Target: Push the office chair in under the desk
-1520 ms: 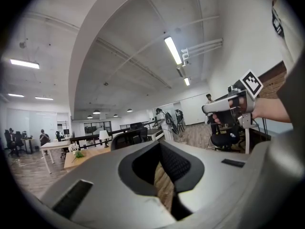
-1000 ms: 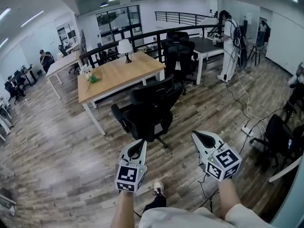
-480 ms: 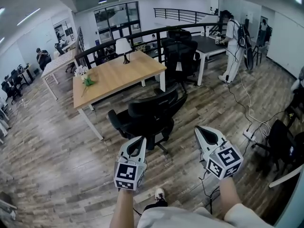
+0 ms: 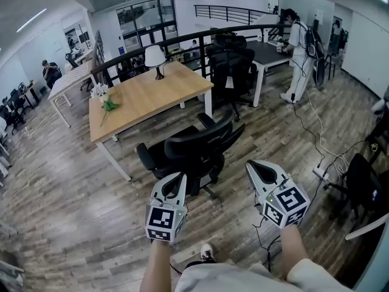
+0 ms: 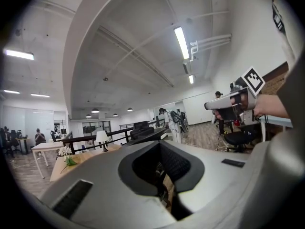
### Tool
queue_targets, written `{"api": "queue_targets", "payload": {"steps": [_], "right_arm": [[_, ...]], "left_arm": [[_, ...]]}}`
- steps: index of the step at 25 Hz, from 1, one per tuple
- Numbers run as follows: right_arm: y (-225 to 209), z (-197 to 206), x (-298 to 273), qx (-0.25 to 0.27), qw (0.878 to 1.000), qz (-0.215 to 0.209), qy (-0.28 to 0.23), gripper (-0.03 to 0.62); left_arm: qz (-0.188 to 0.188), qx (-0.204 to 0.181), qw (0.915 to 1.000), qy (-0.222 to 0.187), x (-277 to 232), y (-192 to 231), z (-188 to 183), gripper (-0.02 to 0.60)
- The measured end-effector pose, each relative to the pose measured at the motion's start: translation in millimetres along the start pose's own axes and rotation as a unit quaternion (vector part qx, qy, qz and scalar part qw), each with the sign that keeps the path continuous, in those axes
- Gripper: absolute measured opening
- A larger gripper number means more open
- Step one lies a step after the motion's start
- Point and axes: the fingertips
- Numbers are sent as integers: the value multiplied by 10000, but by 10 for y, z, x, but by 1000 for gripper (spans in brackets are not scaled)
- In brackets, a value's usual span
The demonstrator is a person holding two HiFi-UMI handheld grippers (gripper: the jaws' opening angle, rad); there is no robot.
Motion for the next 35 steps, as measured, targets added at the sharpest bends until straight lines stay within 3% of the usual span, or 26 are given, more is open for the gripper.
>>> {"api": "queue_targets", "payload": {"steps": [6, 13, 16, 20, 26, 35], "right_arm": [[-110, 53, -281, -214, 9998, 35, 30, 15], [-180, 269, -647, -200, 9992, 114, 316, 69], [-210, 325, -818, -270, 9989, 132, 372, 89], [-194, 423, -1031, -274, 9981, 109, 535, 197], [-227, 633, -1227, -364, 9961, 155, 786, 267], [-405, 885, -1508, -552, 9919, 220, 1125, 305]], "left_arm": [[-3, 65, 10000, 73, -181, 200, 169, 11], [-246, 272, 9990, 259, -349, 548, 443, 14], [-291, 286, 9987, 296, -435, 703, 549, 55], [-172, 262, 9990, 305, -531, 826, 674, 121], [-31, 304, 9986, 422, -655, 901, 874, 181], [120, 311, 9971, 685, -889, 969, 1133, 233]]}}
Point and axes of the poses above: the fingertips, and each gripper's own axes: x backward along the fingers, y to its left, z out of its underside, and after that the axes turned 13 degrees about -x, right-handed
